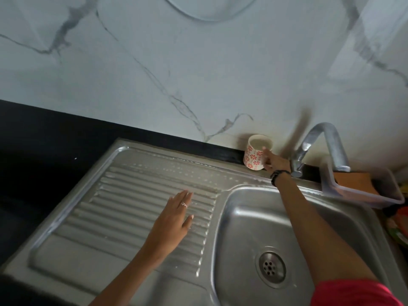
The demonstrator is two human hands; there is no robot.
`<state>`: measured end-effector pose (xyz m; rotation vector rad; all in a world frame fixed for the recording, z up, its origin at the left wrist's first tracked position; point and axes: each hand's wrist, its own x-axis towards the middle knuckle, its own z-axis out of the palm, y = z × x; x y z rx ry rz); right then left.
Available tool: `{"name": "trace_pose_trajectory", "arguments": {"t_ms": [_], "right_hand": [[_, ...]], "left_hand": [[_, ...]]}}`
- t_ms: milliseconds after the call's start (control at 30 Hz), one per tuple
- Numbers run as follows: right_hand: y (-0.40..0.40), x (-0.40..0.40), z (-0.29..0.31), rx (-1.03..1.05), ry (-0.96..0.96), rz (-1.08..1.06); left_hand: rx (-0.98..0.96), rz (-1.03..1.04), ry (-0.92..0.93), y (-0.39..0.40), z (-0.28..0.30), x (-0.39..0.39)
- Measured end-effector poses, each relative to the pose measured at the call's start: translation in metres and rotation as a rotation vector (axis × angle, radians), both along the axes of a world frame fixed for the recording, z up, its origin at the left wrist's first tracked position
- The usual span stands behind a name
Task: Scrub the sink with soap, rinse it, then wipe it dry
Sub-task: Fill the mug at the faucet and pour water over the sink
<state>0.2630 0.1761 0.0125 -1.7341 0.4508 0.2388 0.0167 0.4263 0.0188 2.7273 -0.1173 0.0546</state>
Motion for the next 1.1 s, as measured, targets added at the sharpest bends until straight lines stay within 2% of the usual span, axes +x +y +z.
{"name": "trace_pose_trajectory", "arguments": {"t_ms": [167,233,400,667,933,1100], "right_hand": [[0.013,-0.011,0.013,0.377,0.034,-0.248],[0.018,-0.013,0.017,0.473,0.050,-0.266],[0.037,-0.023,0.011,0.385,0.038,-0.226],[0.099,-0.049,0.034,0.278,0.031,-0.001],[0.218,-0.051,0.063,0.271,0.122,0.280],[0.292,-0.032,0.070,0.127,0.150,0.448]], "left_hand": [[-0.089,0.069,-0.122,0.051,-0.010,-0.003],[-0.138,0.080,-0.090,0.069,-0.013,-0.002],[-0.221,0.098,-0.017,0.113,-0.018,0.007],[-0.219,0.161,-0.003,0.180,-0.022,0.026],[-0.145,0.180,0.017,0.232,-0.033,0.050],[-0.103,0.223,0.012,0.254,-0.035,0.070]]}}
